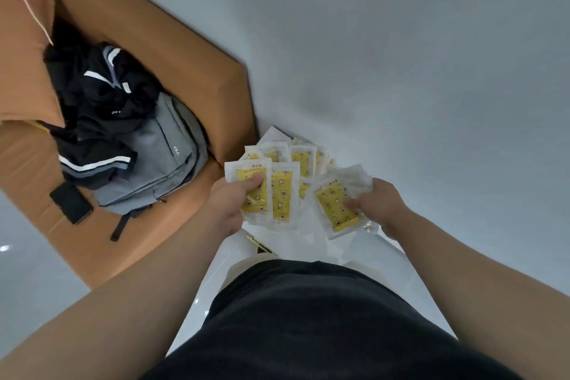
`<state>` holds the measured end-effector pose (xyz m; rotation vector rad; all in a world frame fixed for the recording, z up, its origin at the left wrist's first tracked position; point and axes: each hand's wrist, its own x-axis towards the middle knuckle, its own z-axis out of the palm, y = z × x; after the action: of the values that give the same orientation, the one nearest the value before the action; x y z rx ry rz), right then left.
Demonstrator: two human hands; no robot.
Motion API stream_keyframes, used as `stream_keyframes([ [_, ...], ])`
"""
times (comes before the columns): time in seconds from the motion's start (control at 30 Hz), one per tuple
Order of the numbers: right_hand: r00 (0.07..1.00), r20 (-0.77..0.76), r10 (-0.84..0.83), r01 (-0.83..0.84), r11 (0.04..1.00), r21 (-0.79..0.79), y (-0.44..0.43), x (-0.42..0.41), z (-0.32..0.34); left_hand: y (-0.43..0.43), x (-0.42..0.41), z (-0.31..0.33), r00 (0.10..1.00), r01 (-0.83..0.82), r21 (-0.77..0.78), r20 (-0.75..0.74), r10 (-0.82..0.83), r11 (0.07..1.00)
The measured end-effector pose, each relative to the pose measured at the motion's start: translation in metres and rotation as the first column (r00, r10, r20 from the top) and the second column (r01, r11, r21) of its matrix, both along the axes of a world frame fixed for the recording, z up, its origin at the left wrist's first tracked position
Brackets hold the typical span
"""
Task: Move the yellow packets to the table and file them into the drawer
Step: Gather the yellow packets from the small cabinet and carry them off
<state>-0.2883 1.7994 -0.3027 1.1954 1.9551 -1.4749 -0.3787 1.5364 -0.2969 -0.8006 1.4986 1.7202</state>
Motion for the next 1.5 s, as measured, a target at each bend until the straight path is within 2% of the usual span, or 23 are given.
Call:
stream_keyframes([
  [0.13,0.975,0.001,0.220,-0.220,0.975,-0.009,0.005,0.001,-0.002,-0.008,0.048,0.012,0.991,-0.132,0.013,-0.007,0.132,0.991],
  [0.27,0.884,-0.015,0.467,-0.467,0.884,0.036,0.000,0.000,0.002,-0.008,0.112,0.024,0.934,-0.356,0.050,-0.009,0.357,0.933],
  [0.37,0.738,-0.009,0.675,-0.673,0.736,0.078,-0.019,0.008,0.008,-0.012,0.175,0.032,0.841,-0.541,0.085,0.029,0.541,0.837],
  [0.43,0.662,-0.003,0.750,-0.747,0.660,0.081,-0.036,0.014,0.013,-0.019,0.211,0.036,0.781,-0.624,0.087,0.036,0.624,0.776],
  [0.5,0.549,-0.018,0.836,-0.833,0.548,0.080,-0.064,0.021,0.020,-0.031,0.250,0.043,0.698,-0.714,0.087,0.021,0.715,0.695],
  [0.73,0.132,-0.062,0.989,-0.987,0.136,0.079,-0.186,0.087,0.050,-0.084,0.402,0.051,0.305,-0.950,0.064,-0.017,0.952,0.305],
  [0.93,-0.257,-0.018,0.966,-0.962,-0.254,0.103,-0.304,0.197,0.062,-0.121,0.555,0.056,-0.034,-0.997,0.073,-0.031,0.999,-0.031],
  [1.1,-0.542,0.009,0.841,-0.831,-0.537,0.143,-0.397,0.320,0.057,-0.149,0.701,0.052,-0.233,-0.971,0.049,-0.009,0.972,-0.233],
  [1.27,-0.730,0.043,0.682,-0.664,-0.722,0.195,-0.476,0.435,0.049,-0.175,0.824,0.047,-0.417,-0.907,0.065,-0.019,0.909,-0.415],
  [1.5,-0.877,0.102,0.469,-0.439,-0.870,0.225,-0.569,0.547,0.033,-0.207,0.912,0.034,-0.612,-0.785,0.090,0.036,0.790,-0.612],
])
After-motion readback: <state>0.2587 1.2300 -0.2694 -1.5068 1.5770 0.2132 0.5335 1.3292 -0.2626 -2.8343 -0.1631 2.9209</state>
